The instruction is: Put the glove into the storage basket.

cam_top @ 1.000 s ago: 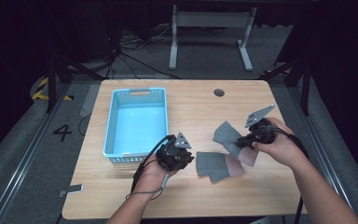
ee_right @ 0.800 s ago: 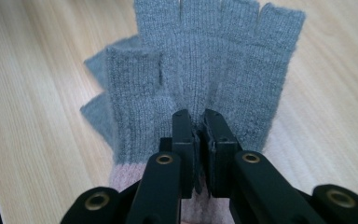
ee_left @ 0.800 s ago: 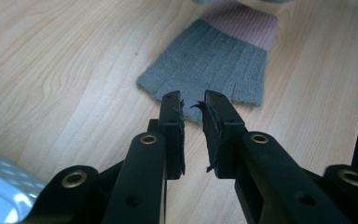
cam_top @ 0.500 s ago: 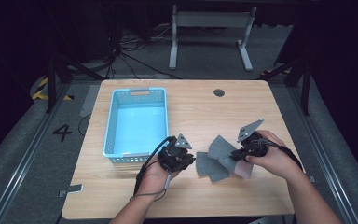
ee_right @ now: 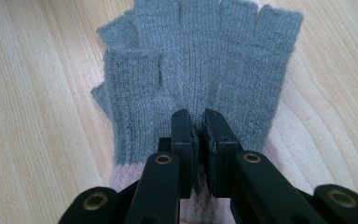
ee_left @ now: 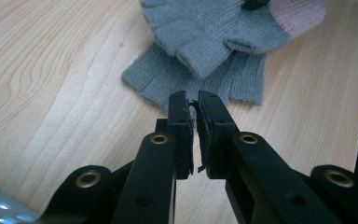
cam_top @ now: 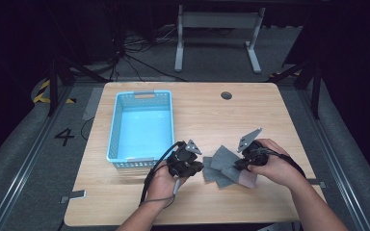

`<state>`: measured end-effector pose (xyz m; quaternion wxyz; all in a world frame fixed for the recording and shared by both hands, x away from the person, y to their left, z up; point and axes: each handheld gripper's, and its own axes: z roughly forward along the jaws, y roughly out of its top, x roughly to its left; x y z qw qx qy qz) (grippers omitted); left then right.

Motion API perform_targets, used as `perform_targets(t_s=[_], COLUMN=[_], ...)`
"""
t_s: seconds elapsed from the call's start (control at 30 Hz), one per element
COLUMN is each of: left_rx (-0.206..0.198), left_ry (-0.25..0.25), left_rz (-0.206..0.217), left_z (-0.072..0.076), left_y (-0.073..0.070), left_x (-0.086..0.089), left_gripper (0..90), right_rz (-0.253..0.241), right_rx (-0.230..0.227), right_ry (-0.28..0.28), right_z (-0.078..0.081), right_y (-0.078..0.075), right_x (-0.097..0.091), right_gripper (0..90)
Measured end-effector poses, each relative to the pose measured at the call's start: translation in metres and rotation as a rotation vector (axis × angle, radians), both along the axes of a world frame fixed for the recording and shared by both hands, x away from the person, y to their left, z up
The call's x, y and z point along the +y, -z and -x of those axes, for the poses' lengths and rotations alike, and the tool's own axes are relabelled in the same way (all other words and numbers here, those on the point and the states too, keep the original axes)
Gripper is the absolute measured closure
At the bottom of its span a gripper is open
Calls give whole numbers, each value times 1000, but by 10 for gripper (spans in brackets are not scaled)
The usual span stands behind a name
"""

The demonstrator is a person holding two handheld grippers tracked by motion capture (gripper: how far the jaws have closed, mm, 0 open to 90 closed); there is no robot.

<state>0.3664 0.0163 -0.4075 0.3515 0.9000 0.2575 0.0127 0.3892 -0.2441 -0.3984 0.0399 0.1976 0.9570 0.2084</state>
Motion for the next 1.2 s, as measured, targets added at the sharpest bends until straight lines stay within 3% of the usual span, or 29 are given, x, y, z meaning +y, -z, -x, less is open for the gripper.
perform_targets(t_s=[0.23,0.33,0.53,0.73,0.9,1.2], left_rx=[17,20,4,-5,-4,14], left_ry=[2,11,7,-5,5,20], left_rz=[-4,-17,-43,-81,-89,-82], left_z=[1,2,4,0,-3,-5], left_y=[3,4,4,9,12,13], left_x=[-4,-8,-14,-20,-24,-25], left_gripper=[866,868,829,793,783,772], right_rz=[-8,-35,-66,-54,-23,35], right_rx=[9,-10,-36,-41,-30,21], right_ry=[4,21,68,141,177,168], right_z=[0,3,11,18,19,18], right_y=[8,3,-10,-15,-13,1], right_x=[3,-1,-20,-47,-63,-74], right_gripper=[786,718,676,665,647,632])
